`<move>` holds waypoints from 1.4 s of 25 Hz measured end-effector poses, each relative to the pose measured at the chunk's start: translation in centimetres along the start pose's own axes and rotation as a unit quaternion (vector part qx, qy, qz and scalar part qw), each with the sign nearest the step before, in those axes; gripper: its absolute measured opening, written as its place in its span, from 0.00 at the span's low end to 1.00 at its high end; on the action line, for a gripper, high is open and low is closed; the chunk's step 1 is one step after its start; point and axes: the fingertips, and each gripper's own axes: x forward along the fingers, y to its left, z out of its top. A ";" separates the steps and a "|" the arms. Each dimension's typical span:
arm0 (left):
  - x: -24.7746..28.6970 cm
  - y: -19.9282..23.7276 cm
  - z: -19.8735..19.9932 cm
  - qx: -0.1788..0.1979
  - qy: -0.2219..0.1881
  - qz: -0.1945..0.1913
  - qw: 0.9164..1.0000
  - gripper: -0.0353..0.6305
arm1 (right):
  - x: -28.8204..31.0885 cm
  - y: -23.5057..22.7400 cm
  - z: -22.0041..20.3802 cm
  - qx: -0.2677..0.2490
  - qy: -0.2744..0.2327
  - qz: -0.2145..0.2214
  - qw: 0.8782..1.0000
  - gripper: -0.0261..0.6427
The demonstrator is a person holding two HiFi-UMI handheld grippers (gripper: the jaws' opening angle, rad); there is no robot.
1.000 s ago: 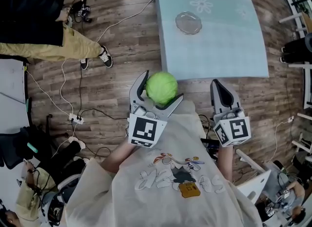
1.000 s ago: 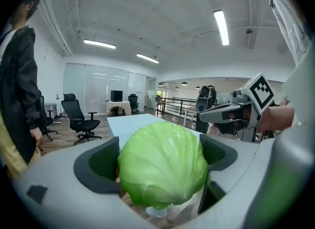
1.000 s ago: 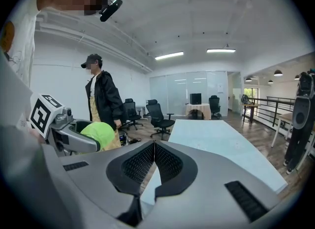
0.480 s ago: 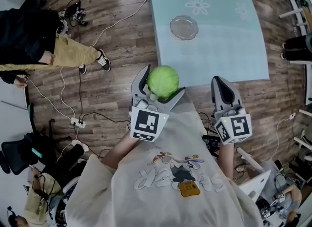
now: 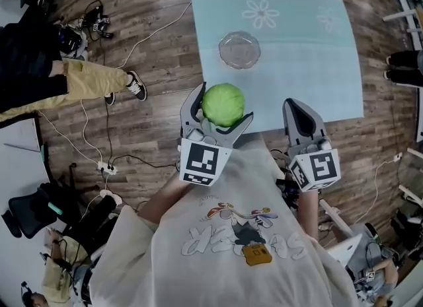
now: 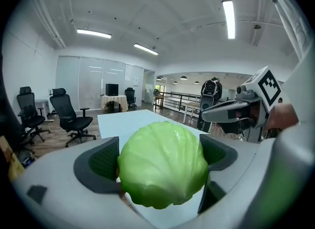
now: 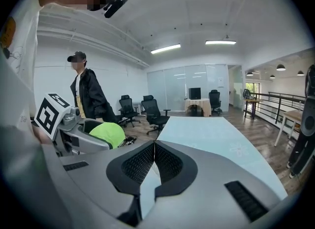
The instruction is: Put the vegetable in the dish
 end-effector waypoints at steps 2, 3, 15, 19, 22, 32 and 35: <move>1.7 0.3 0.1 0.004 0.004 0.004 1.000 0.83 | 1.0 -1.4 0.0 0.009 0.002 0.004 1.000 0.07; 2.5 0.4 0.0 0.008 0.006 0.004 1.000 0.83 | 1.4 -2.0 0.0 0.016 0.002 0.006 1.000 0.07; 11.6 2.8 -4.0 -0.009 0.065 0.039 0.997 0.83 | 6.6 -8.4 -1.8 0.046 0.042 0.027 0.998 0.07; 14.5 3.5 -5.5 -0.008 0.079 0.044 0.996 0.83 | 7.9 -9.9 -2.8 0.055 0.053 0.029 0.997 0.07; 16.5 3.7 -6.7 -0.011 0.091 0.047 0.995 0.83 | 8.5 -11.2 -3.7 0.060 0.065 0.029 0.996 0.07; 23.2 5.3 -11.2 -0.023 0.137 0.058 0.989 0.83 | 10.5 -14.6 -5.1 0.063 0.089 0.036 0.993 0.07; 24.7 5.8 -12.4 -0.027 0.150 0.059 0.987 0.83 | 11.0 -15.5 -5.1 0.067 0.095 0.034 0.993 0.07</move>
